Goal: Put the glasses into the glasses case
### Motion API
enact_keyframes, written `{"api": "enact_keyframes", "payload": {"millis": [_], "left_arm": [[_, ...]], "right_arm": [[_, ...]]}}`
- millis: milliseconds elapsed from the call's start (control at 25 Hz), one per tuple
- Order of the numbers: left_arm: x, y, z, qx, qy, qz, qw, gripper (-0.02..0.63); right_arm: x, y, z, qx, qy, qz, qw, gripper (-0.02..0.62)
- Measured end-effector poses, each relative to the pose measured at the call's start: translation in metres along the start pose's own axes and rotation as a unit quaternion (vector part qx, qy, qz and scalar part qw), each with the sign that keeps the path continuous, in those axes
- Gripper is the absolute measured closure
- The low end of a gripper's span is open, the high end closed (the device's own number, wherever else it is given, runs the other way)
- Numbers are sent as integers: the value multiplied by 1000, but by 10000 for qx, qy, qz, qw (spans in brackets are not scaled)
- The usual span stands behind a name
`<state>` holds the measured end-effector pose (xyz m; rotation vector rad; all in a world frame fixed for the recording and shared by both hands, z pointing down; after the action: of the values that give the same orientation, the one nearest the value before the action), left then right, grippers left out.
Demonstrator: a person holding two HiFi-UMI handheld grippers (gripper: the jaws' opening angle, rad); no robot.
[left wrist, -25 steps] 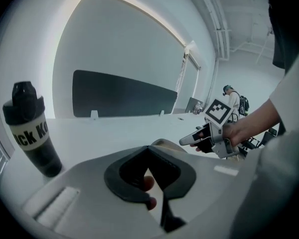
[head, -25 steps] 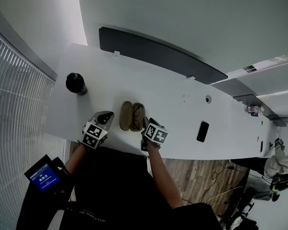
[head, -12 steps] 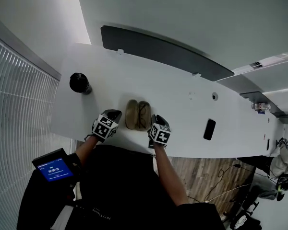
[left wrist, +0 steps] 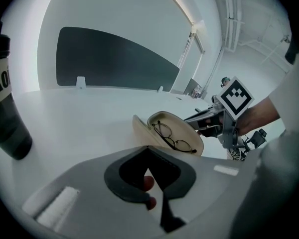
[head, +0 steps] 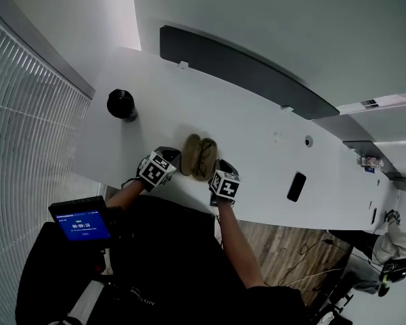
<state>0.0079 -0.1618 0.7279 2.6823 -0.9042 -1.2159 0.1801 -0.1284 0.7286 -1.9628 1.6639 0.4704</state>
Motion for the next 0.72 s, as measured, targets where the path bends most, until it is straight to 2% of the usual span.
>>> {"api": "enact_keyframes", "payload": {"millis": [200,360,720], "left_arm": [[0,0,1,3,-22,22,10000,600],[4,-3,-1,19,-93,-158,9998,600],[21,-14,3,-208,-304,-107,9993,600]], "right_arm": [[-5,6,-3,129,50,24,9999,554],[-1,12,-7,192,32,105,9998,555],[3,29,-11,396,79,354,9986,554]]}}
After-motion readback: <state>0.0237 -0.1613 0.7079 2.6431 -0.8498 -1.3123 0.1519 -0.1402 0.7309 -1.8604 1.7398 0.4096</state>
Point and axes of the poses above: the fingertips, and each gripper's own axes: z backward along the fingers, y to its left, x out of its top, the point moved 2 cm from there along z, backward along the fingers, and after that the axes turned 4 degrees about -z, right-handed, at the moved point
